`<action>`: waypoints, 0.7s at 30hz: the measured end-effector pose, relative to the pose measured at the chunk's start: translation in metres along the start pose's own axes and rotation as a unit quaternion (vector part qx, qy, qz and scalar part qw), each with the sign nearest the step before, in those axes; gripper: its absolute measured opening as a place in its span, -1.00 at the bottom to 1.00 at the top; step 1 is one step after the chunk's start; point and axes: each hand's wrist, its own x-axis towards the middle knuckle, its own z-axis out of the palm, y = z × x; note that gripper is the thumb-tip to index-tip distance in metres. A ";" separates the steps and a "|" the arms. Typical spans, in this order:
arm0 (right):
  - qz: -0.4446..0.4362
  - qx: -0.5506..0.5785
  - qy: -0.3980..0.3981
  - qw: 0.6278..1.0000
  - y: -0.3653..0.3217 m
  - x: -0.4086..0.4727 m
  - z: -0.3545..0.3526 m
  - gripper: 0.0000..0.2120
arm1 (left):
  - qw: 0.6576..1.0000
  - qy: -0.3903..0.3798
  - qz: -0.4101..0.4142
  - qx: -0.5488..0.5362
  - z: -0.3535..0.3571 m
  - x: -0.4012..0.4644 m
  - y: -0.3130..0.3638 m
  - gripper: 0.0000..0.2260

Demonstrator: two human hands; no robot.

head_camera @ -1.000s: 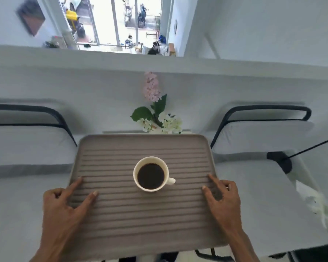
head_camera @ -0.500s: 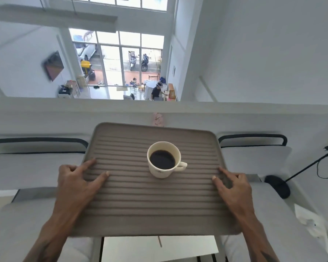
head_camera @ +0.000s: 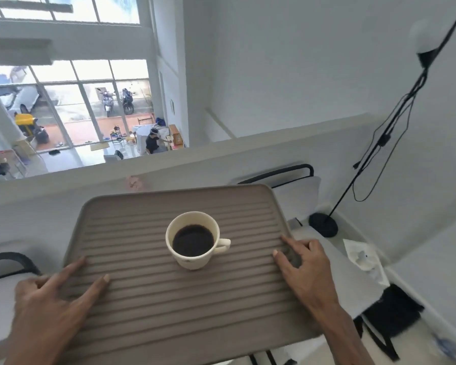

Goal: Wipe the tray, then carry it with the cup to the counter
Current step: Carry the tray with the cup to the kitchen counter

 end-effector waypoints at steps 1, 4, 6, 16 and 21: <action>0.011 -0.003 0.016 1.000 0.006 -0.005 -0.008 -0.53 | 1.000 -0.021 0.014 -0.002 0.010 0.008 -0.005 -0.24; 0.050 -0.024 0.061 0.997 0.025 -0.024 -0.034 -0.54 | 0.998 -0.050 -0.002 -0.046 0.033 0.026 0.014 -0.41; 0.093 -0.039 0.079 0.992 0.036 -0.042 -0.049 -0.53 | 0.994 -0.086 0.036 -0.061 0.050 0.034 0.042 -0.44; 0.317 -0.092 0.255 0.909 0.038 -0.187 -0.109 -0.56 | 0.938 -0.236 0.251 -0.018 0.115 0.012 0.188 -0.41; 0.438 -0.108 0.341 0.825 0.027 -0.273 -0.134 -0.58 | 0.866 -0.333 0.372 -0.020 0.149 -0.047 0.252 -0.42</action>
